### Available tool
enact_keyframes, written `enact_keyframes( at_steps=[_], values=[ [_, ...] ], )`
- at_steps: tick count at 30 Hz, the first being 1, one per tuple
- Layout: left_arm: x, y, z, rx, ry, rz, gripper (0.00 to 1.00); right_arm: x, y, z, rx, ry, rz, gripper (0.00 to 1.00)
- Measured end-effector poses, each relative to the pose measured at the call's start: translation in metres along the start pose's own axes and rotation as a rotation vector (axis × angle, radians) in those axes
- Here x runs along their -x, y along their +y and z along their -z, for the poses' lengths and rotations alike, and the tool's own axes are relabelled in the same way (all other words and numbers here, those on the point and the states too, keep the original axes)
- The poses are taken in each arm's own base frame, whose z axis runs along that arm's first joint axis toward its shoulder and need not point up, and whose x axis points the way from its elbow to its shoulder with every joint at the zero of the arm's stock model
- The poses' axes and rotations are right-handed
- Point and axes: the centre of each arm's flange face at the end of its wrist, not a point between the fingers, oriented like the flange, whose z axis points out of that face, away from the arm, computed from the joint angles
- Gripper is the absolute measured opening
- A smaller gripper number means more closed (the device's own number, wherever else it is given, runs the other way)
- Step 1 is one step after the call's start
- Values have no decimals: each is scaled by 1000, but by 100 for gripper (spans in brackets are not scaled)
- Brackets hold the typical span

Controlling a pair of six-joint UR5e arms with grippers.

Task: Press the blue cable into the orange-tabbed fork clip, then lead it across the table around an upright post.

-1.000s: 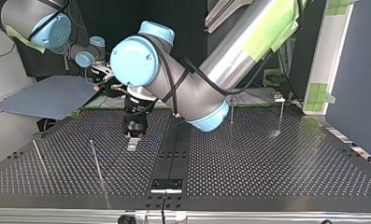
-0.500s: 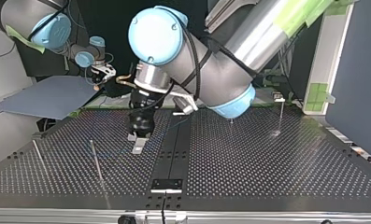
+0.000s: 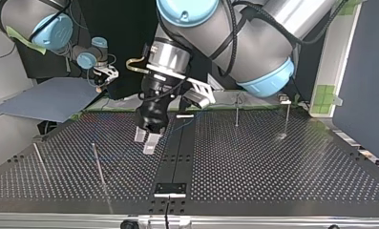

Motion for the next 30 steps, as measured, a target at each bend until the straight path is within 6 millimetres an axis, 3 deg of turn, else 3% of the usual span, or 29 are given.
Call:
enact_keyframes(
  at_steps=[13, 16, 26, 30],
  values=[
    [24, 2, 30, -30, -93, 35, 99, 0, -2, 0, -2, 0, 1, 0],
    [8, 11, 30, -19, -87, 32, 99, 0, -2, 0, -4, 0, 1, 0],
    [-79, 53, 27, 30, -13, 0, 99, 0, -4, 0, -7, 2, 2, 0],
    [-99, 65, 31, 39, 0, -3, 99, 0, -4, 0, -7, 3, 2, 0]
  ],
)
